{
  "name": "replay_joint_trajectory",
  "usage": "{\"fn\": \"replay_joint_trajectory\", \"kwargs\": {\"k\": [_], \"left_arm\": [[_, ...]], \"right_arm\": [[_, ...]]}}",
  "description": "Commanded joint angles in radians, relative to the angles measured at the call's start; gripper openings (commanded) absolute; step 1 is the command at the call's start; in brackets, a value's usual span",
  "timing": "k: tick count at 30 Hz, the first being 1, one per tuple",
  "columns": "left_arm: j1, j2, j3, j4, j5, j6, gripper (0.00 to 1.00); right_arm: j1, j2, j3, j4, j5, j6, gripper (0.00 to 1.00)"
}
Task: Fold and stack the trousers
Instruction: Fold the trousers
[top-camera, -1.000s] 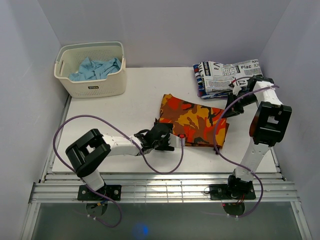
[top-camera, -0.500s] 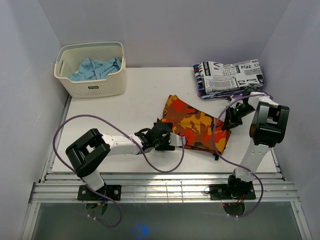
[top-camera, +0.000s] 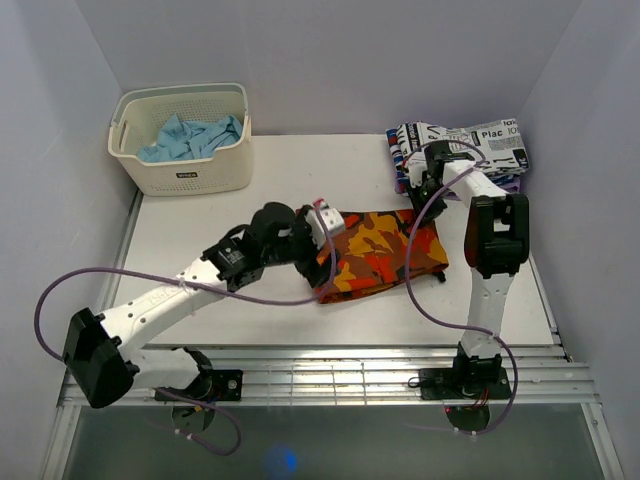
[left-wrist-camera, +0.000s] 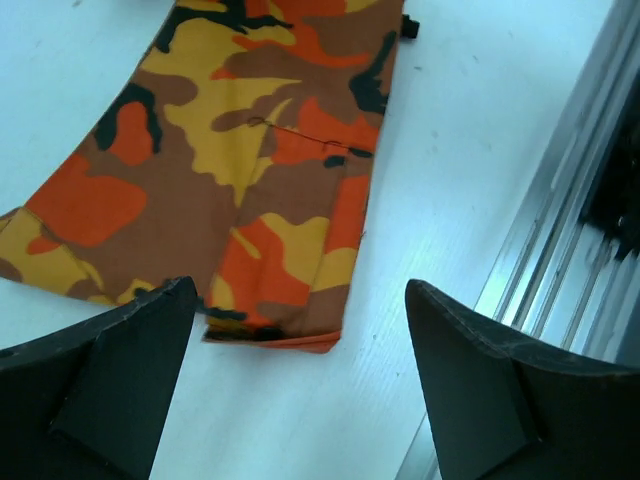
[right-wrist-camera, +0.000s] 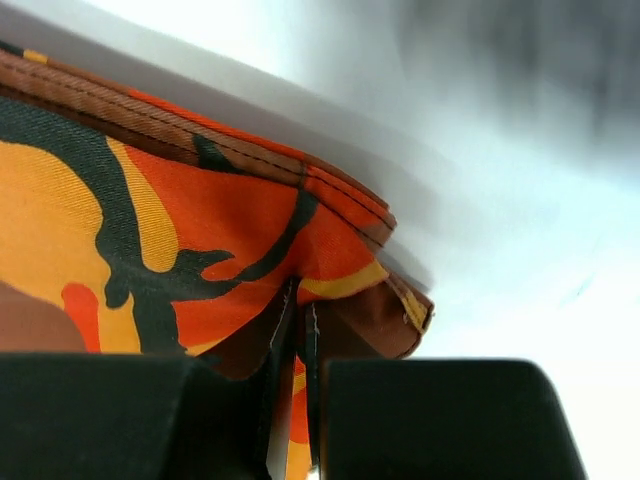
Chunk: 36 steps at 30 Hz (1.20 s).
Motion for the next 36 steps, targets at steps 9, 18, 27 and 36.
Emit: {"fn": "replay_joint_trajectory", "kwargs": {"k": [9,18,27,36], "left_arm": [[0.566,0.275,-0.114,0.574,0.716,-0.896,0.66],[0.566,0.553,-0.06,0.865,0.745,-1.083,0.64],[0.64,0.877,0.029,0.774,0.673,-1.042,0.57],[0.714,0.893,0.325,0.406,0.785,-0.686,0.59]], "right_arm": [[-0.045,-0.076,0.011,0.14,0.096,-0.056,0.76],[-0.084,-0.139,0.189,-0.19,-0.451,-0.133,0.85],[-0.13,0.039,-0.107,-0.21,-0.631,-0.145,0.46],[-0.2,0.059,-0.187,-0.153,-0.72,-0.107,0.41]]}}
